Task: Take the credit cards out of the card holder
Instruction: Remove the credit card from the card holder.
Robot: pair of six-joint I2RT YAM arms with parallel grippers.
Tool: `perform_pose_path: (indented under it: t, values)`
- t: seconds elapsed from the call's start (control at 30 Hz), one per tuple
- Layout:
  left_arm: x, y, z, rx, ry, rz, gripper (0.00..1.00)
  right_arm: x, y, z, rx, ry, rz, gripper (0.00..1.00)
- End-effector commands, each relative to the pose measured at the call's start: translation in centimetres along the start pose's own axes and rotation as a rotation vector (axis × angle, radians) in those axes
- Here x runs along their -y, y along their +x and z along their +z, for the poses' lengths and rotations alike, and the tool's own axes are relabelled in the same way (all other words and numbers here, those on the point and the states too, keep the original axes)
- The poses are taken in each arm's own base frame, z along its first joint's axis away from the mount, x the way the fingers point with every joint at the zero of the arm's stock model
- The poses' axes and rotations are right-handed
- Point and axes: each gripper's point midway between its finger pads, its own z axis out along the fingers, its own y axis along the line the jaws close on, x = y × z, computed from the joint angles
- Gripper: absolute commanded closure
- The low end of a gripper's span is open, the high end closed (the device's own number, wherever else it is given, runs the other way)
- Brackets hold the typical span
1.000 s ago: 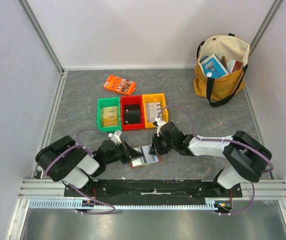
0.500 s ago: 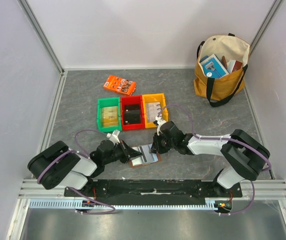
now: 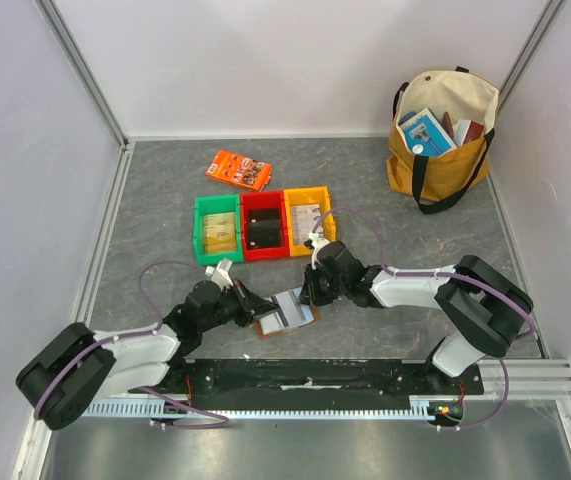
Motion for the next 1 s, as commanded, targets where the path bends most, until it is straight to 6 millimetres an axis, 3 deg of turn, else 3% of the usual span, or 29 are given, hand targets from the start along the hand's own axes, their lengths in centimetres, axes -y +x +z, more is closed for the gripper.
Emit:
perform_pose_path:
  t: [0.0,0.2,0.43,0.5,0.97]
  values:
    - [-1.7,0.0,-0.8,0.02,-0.068,0.009,0.98,5.9,5.8,-0.2,-0.183,0.225,0.002,0.92]
    - [-3.8,0.0,-1.9,0.044,-0.163,-0.02,0.98,5.9,5.8,-0.2,-0.182,0.224,0.001,0.93]
    - [-1.5,-1.0,-1.6,0.074,-0.103,0.029,0.73,5.8,5.7,-0.1,-0.185,0.22,-0.001,0.93]
    - [-0.9,-1.2,-1.3,0.068,-0.1,0.042,0.69,5.8,5.7,0.0,-0.184,0.221,0.0,0.93]
    - [-2.6,-0.5,0.4,0.028,-0.128,-0.008,0.66,5.8,5.8,-0.1,-0.185,0.22,-0.001,0.93]
